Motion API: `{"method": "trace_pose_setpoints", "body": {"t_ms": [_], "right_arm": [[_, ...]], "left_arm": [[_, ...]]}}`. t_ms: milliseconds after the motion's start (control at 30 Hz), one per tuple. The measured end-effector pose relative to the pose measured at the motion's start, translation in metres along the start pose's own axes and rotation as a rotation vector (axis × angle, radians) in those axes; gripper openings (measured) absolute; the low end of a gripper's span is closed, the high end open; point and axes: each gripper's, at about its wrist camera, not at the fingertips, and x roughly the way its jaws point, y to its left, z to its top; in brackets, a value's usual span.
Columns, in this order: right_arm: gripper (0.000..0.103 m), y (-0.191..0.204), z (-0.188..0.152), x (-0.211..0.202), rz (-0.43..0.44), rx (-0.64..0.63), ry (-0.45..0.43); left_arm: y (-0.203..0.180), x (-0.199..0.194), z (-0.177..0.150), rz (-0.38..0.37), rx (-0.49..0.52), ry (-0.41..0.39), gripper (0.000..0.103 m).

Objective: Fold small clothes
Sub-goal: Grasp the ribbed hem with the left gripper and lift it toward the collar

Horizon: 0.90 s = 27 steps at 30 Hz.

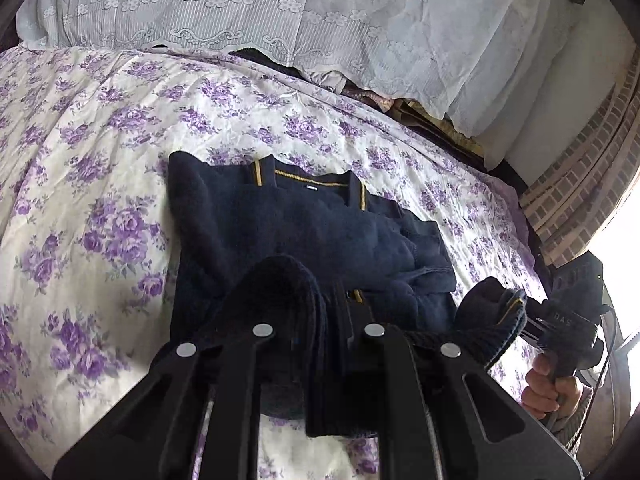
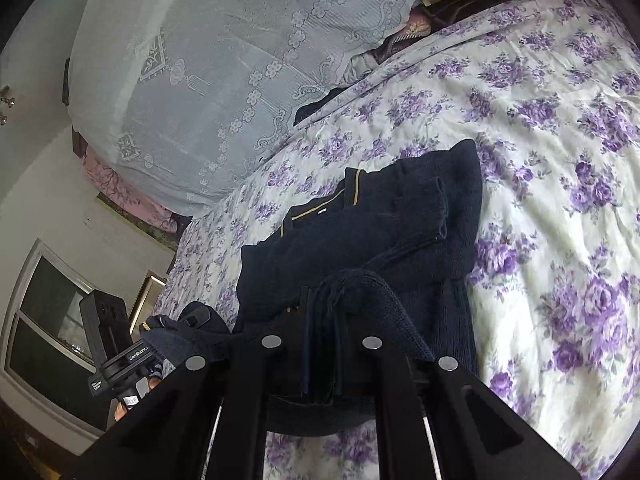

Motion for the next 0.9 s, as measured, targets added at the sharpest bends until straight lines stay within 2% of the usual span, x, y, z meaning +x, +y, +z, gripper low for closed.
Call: {"method": "trace_pose_setpoints", "body": {"t_ms": [500, 633, 767, 900], "right_arm": [[0.01, -0.01, 0.057, 0.045, 0.007, 0.044, -0.026], [0.01, -0.014, 0.074, 0.059, 0.011, 0.074, -0.047], [0.01, -0.023, 0.086, 0.075, -0.023, 0.103, -0.058], [0.01, -0.041, 0.09, 0.093, -0.041, 0.145, -0.051]], "left_arm": [[0.011, 0.038, 0.055, 0.015, -0.028, -0.016, 0.012], [0.019, 0.051, 0.067, 0.041, -0.041, -0.015, 0.012], [0.029, 0.071, 0.075, 0.091, -0.049, 0.0, 0.012], [0.045, 0.097, 0.078, 0.111, -0.092, 0.046, 0.012]]}}
